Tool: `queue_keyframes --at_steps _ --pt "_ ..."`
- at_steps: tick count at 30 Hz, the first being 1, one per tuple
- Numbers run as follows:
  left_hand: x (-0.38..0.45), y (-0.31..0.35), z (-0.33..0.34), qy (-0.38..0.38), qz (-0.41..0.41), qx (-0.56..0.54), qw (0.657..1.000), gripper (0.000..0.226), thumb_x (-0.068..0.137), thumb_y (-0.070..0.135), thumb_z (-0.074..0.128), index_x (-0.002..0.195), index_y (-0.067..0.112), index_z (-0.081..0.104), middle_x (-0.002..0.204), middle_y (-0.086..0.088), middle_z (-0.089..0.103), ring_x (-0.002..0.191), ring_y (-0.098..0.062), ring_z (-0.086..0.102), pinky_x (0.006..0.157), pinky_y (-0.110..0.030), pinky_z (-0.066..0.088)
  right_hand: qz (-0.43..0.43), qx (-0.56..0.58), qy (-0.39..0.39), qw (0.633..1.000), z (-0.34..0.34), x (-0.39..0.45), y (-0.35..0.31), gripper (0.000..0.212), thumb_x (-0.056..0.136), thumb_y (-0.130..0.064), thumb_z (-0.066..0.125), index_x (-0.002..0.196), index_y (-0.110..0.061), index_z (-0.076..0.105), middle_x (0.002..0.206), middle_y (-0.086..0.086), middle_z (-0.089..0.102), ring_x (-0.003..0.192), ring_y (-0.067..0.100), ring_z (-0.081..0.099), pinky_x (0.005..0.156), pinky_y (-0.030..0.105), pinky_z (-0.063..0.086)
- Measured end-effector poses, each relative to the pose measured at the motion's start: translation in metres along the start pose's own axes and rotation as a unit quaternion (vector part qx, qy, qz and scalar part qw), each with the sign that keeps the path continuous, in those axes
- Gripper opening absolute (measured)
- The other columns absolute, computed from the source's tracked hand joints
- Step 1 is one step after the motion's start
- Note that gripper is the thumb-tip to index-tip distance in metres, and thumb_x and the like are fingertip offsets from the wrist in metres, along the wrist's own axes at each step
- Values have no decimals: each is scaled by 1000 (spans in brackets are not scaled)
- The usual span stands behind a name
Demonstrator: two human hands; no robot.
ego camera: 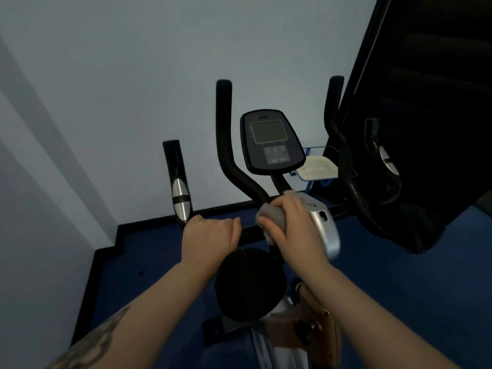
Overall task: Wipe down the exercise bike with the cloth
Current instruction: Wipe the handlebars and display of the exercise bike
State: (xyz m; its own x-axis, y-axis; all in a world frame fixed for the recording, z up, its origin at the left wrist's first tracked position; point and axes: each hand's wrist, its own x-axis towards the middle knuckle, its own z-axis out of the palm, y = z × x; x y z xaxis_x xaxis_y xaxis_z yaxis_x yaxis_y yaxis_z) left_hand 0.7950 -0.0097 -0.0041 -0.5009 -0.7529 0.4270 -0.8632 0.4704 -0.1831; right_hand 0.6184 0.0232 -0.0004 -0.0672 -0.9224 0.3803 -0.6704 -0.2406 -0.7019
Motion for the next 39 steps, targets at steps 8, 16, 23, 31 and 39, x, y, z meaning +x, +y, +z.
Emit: queue_keyframes --at_steps 8,16,23,31,39 --pt "22 -39 -11 13 -50 -230 972 38 101 27 47 73 9 66 65 -3 62 66 -22 56 73 -26 34 -2 -15 49 999 15 40 -10 21 92 -34 62 103 -23 48 104 -4 47 96 14 48 74 28 38" --pt "26 -63 3 13 16 -145 989 56 97 42 27 59 18 61 57 8 58 64 -12 53 110 -28 28 -19 -12 25 999 19 71 -14 17 95 -34 58 101 -24 46 102 -4 47 96 15 49 81 32 42" --pt "29 -82 10 98 44 -242 964 48 99 28 41 56 8 52 54 1 47 56 -17 44 82 -35 45 -33 -5 24 999 18 52 -2 20 93 -36 58 108 -32 46 106 -7 49 99 10 48 84 30 41" --pt "50 -108 22 111 43 -236 964 56 94 35 38 48 12 58 48 3 52 54 -14 52 107 -27 28 -43 -49 5 998 42 95 -30 21 95 -40 57 108 -29 45 107 -5 48 99 13 47 75 30 41" --pt "53 -111 28 138 40 -273 951 54 92 32 43 43 12 52 44 4 48 49 -13 49 98 -24 30 -48 -61 -19 997 48 126 -45 19 96 -39 54 105 -25 44 106 -3 47 92 14 50 69 31 38"
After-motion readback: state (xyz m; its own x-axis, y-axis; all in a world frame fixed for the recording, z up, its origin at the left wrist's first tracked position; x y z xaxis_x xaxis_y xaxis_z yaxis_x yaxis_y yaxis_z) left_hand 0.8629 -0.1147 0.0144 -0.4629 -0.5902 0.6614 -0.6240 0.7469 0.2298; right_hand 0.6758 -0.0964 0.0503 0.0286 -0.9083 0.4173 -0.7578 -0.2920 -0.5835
